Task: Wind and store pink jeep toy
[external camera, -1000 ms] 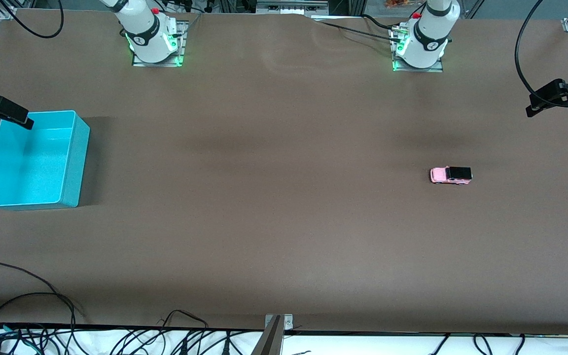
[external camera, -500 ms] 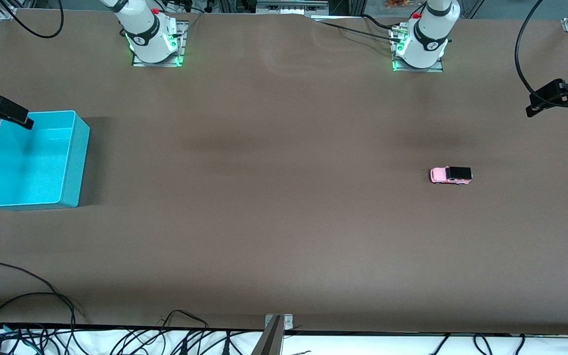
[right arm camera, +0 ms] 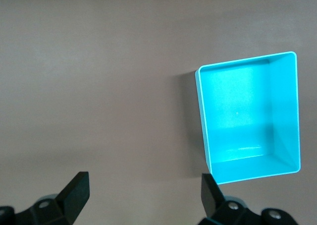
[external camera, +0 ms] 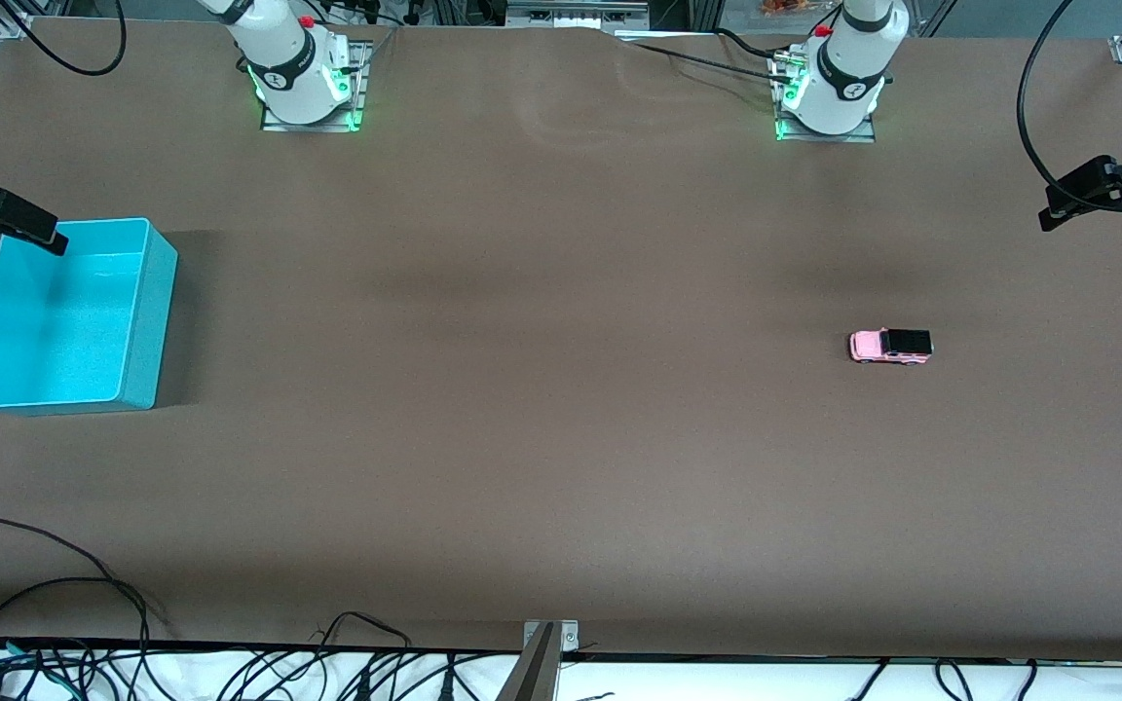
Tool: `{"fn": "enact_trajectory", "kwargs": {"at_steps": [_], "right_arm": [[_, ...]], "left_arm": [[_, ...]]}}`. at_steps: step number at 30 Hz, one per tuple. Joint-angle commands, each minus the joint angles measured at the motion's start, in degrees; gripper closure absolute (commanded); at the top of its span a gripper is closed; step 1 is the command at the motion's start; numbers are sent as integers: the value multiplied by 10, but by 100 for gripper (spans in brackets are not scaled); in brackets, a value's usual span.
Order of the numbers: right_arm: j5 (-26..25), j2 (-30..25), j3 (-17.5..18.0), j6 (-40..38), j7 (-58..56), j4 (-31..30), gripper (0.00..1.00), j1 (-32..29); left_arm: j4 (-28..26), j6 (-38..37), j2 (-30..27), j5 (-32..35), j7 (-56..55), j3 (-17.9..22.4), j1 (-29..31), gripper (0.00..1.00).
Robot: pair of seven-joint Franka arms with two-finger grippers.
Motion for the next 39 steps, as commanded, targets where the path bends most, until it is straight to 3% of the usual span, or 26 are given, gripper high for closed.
{"fn": "enact_trajectory", "kwargs": {"at_steps": [1,39], "right_arm": [[9,-4,2,-13,-6,8,0,-2],[9,-4,1,-12,-6,9,0,-2]], "left_arm": [[20,-16,9,12,0,-3,3,0],[12,-25,6,11,-3,-5,7,0]]}}
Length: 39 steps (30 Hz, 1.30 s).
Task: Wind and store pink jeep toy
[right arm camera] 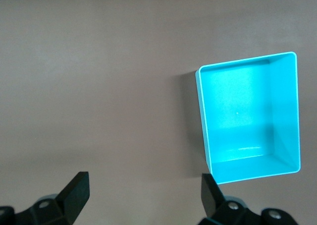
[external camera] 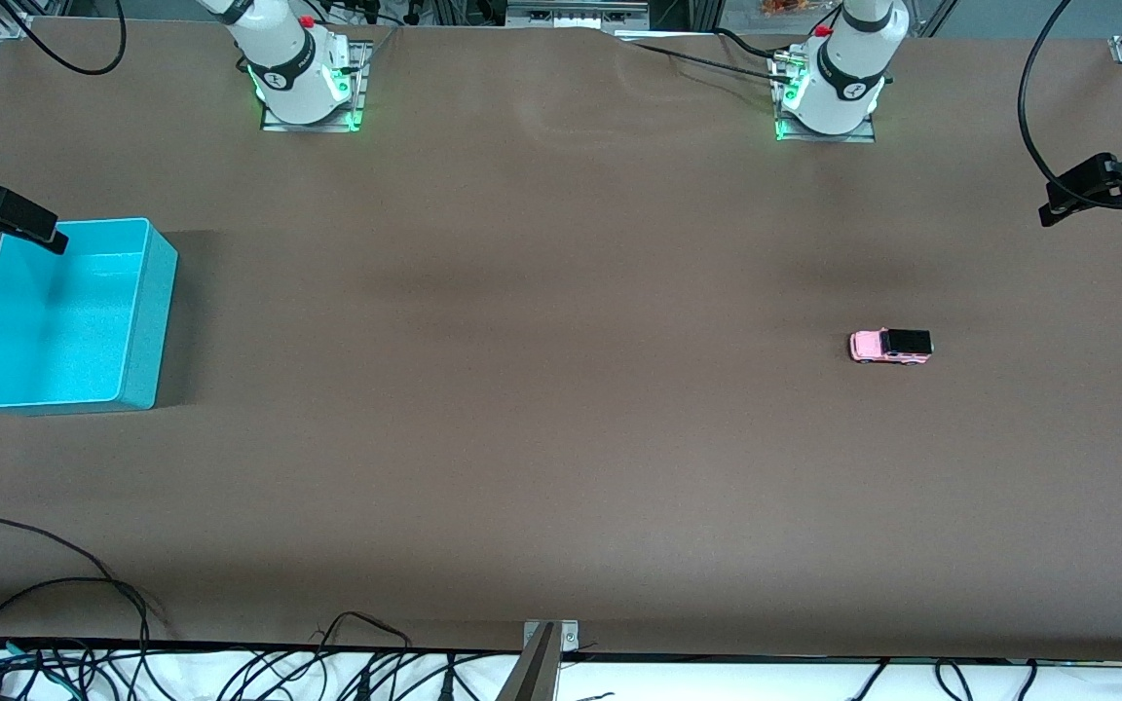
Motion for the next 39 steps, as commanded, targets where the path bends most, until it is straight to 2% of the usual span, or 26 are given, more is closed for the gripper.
{"fn": "enact_trajectory", "kwargs": {"at_steps": [1,7,21,27,39], "right_arm": [[9,-3,1,-11,-5,9,0,-2],[9,-3,1,-10,-6,9,0,-2],[9,-3,0,-10,-6,8,0,-2],[9,-3,0,-10,-6,8,0,-2],[9,-3,1,-10,-6,8,0,-2]], "left_arm": [[10,-11,6,11,-2,-3,4,0],[-38,14,6,10,-1,-2,31,0],[-211,195,6,11,-1,-2,49,0],[-212,192,6,11,-1,-2,49,0],[-198,193,64,11,6,-3,79,0]]}}
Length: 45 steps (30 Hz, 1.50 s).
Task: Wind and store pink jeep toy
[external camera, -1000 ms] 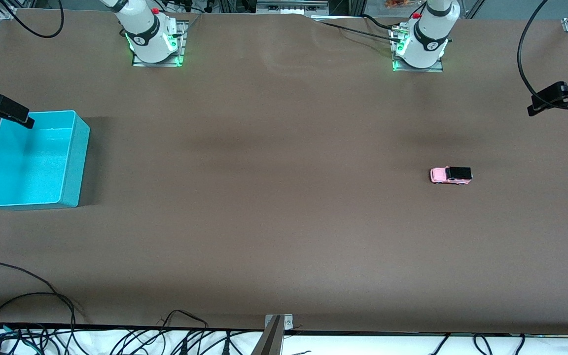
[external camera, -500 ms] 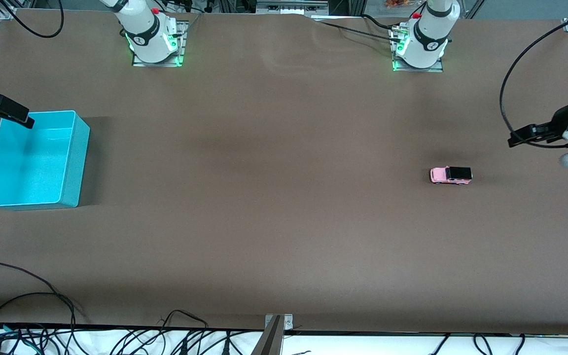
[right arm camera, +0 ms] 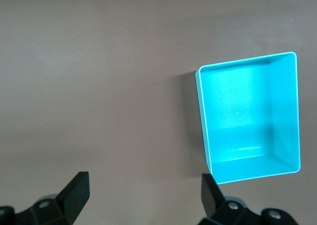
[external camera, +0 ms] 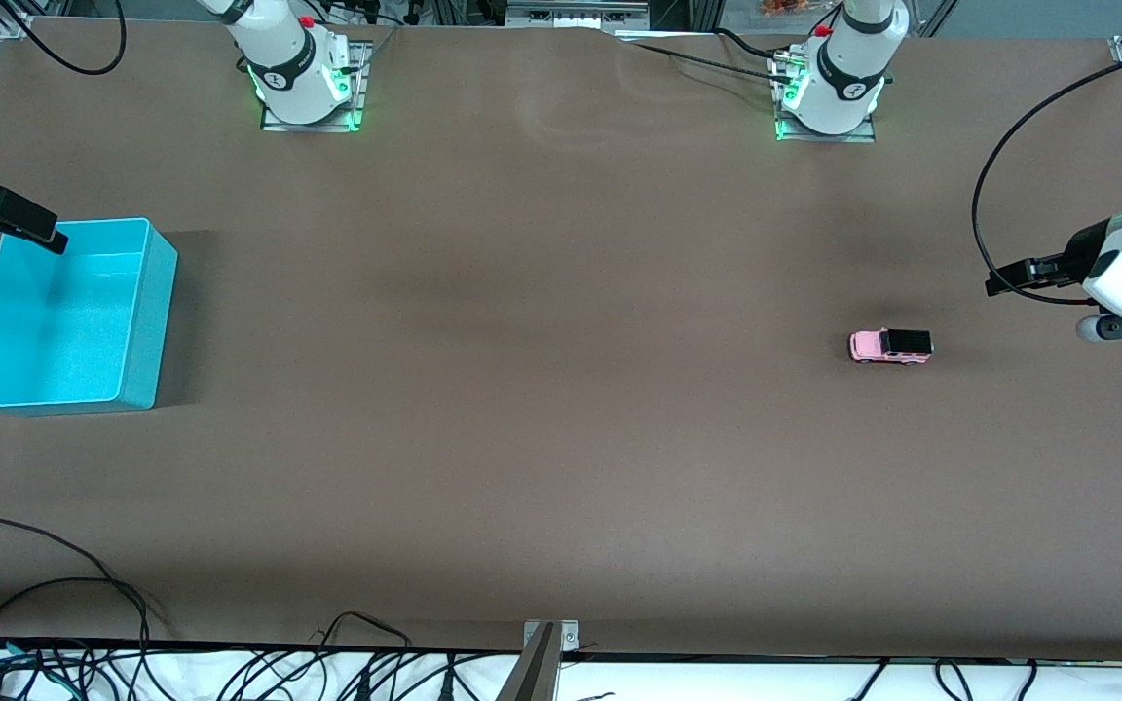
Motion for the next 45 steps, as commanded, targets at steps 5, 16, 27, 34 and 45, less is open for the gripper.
{"fn": "enact_trajectory", "kwargs": {"at_steps": [5,16,27,34,45], "right_arm": [[9,-2,0,-10,-5,9,0,-2],[8,-2,2,-11,-5,8,0,-1],[9,-2,3,-11,-4,8,0,-1],[9,-2,1,-12,-5,8,0,-1],[9,-2,2,-12,-5,8,0,-1]], "left_arm": [[4,17,33,10,2,-6,17,0],[-73,122,34,10,4,-7,8,0],[-149,207,33,8,5,-8,1,0],[-203,285,36,5,6,-8,-3,0],[-243,356,52,4,37,-11,-15,0]]}}
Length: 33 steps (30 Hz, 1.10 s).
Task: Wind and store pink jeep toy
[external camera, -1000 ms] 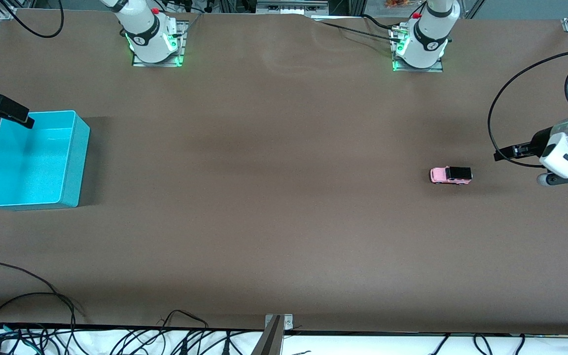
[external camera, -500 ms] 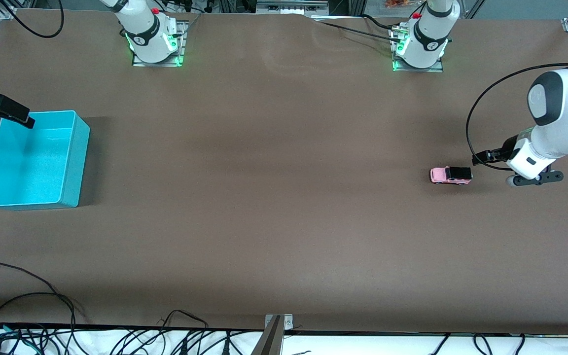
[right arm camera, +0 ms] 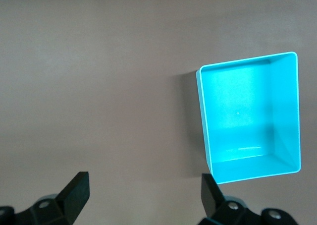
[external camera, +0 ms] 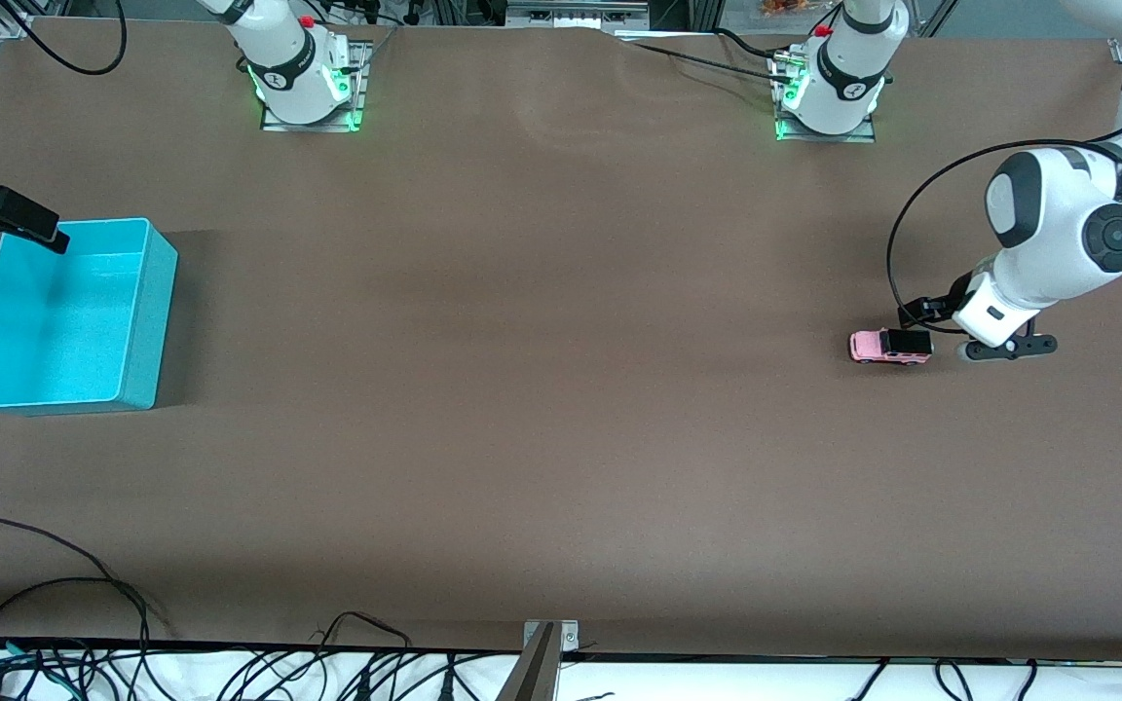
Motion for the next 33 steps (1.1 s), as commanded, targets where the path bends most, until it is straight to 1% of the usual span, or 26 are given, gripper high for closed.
{"fn": "enact_trajectory", "kwargs": {"at_steps": [1,7,15,18,20,25,29,33], "right_arm": [[9,-2,1,-11,-5,8,0,-1],[8,-2,1,-11,-5,8,0,-1],[9,-2,-3,-11,-5,9,0,-1],[9,-2,-3,-11,-6,9,0,-1],[9,-2,-3,-11,-6,9,0,-1],[9,-2,-3,-11,-6,9,0,-1],[9,-2,-3,-11,-6,8,0,-1],[9,-2,-3,-11,-6,9,0,-1]], "left_arm": [[-8,31,7,3,53,1,-8,0],[-20,66,19,1,156,1,-2,0],[-22,81,28,8,304,1,4,0],[-22,82,30,9,402,1,5,0],[-23,82,30,9,444,1,4,0],[-26,84,34,9,500,1,4,0],[-36,86,43,9,578,1,3,0],[-37,122,55,9,653,1,3,0]]}}
